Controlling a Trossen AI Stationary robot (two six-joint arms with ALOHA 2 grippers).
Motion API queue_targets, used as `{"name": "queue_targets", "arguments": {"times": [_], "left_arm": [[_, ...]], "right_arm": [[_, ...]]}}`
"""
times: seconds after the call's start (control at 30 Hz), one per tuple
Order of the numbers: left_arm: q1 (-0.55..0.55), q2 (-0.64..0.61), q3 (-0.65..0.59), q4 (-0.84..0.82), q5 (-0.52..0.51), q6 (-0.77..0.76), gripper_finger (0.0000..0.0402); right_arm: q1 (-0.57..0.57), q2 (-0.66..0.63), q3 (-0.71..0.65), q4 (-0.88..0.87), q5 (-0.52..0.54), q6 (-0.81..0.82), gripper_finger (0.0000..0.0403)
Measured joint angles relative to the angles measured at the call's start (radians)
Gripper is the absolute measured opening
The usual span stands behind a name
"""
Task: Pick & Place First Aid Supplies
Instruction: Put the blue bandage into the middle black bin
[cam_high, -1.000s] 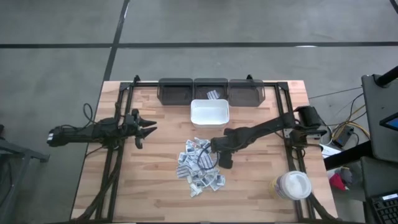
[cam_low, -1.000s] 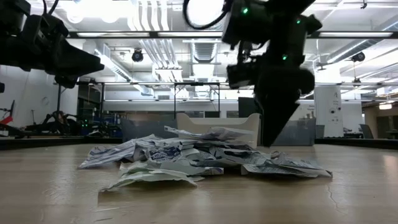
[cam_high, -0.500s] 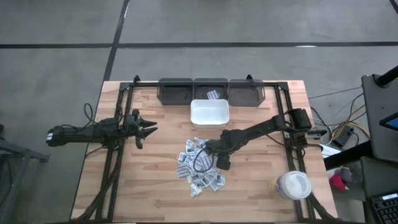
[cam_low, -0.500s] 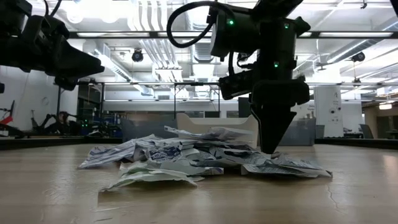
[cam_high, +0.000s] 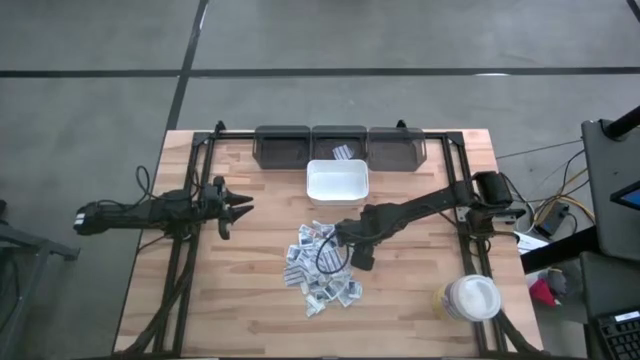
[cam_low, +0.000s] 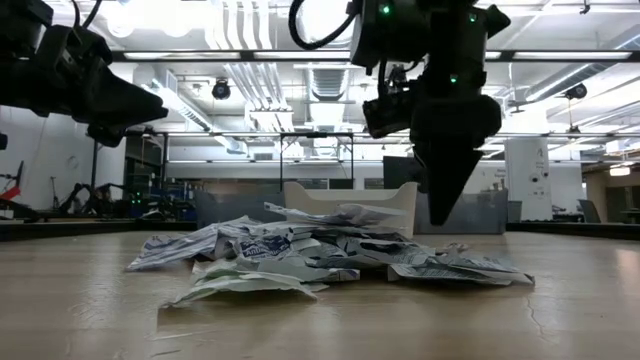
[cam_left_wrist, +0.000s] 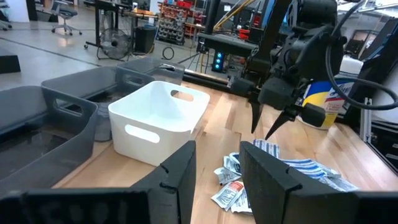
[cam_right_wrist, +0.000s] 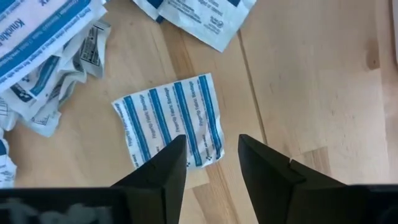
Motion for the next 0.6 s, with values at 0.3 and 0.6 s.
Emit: {"name": "queue_targets", "arguments": {"times": [0.3, 0.6], "left_arm": [[0.0, 0.006, 0.0, 0.0, 0.0, 0.0, 0.0124], [0.0, 0.006, 0.0, 0.0, -0.001, 0.0, 0.0124]], "right_arm": [[-0.004, 0.004, -0.058, 0.006, 0.017, 0.045, 0.0146], [-0.003, -0.001, -0.127, 0.067, 0.015, 0.101, 0.0147]]}}
